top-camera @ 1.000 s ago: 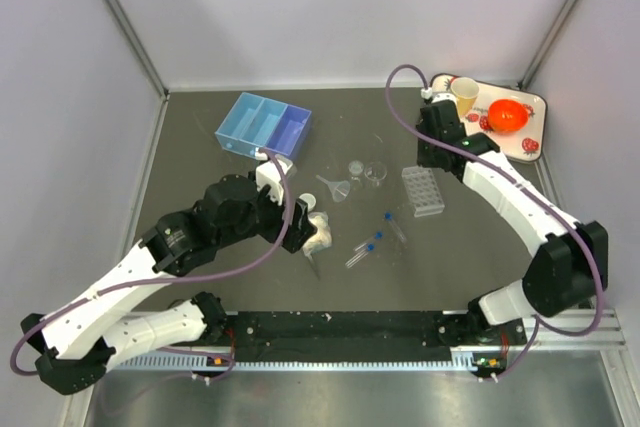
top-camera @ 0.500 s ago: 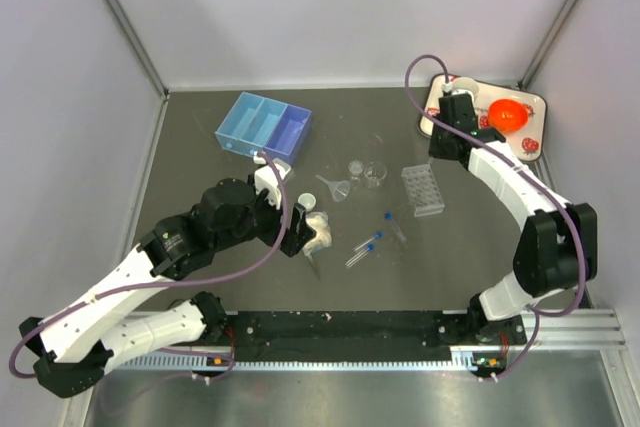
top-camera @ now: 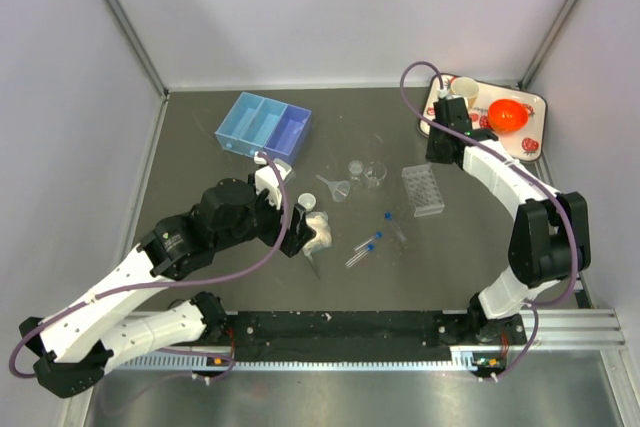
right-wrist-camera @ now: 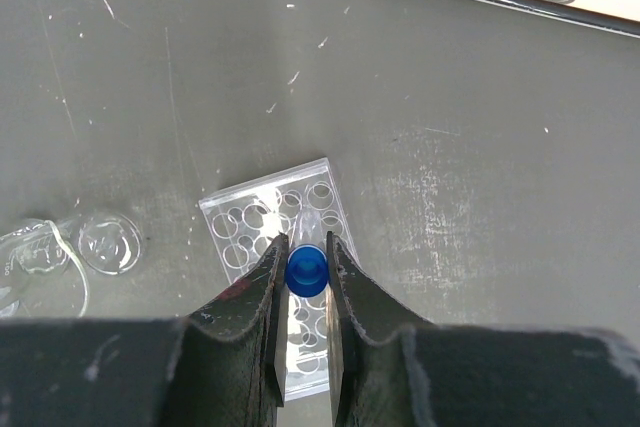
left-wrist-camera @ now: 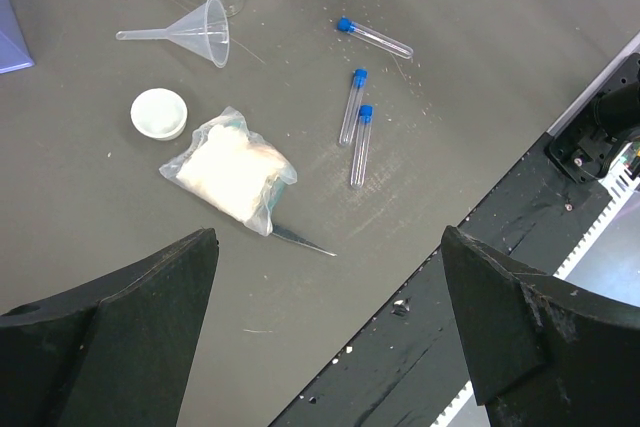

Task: Organize the chemistry lab equipment

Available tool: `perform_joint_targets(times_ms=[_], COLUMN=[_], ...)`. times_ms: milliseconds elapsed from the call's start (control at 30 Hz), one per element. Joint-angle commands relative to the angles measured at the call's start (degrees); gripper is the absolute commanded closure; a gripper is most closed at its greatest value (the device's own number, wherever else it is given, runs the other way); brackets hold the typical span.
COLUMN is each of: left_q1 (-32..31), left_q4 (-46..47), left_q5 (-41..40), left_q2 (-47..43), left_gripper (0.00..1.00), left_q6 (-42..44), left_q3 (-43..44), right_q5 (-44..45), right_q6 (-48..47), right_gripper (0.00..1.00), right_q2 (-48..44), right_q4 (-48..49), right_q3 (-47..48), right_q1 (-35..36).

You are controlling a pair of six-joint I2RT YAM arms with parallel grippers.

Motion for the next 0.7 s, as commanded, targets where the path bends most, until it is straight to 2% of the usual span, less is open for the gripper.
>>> perform_joint_targets(times_ms=[0,667], left_q1=[-0.2,-0.2], left_q4=[3.0,2.9], left_q5=[0.5,0.5], left_q2=[-0.5,-1.0], left_gripper=[0.01,0.01], left_q6=[0.5,0.5], left_q3=[0.2,-0.1], right_q5=[1.1,2.9], right_q6=[0.7,0.1], right_gripper=[1.0,1.0], right_q2=[0.3,3.4], right_q4=[2.3,2.8], right_q3=[-0.6,-0.6], right_q1=[-0.5,-0.5])
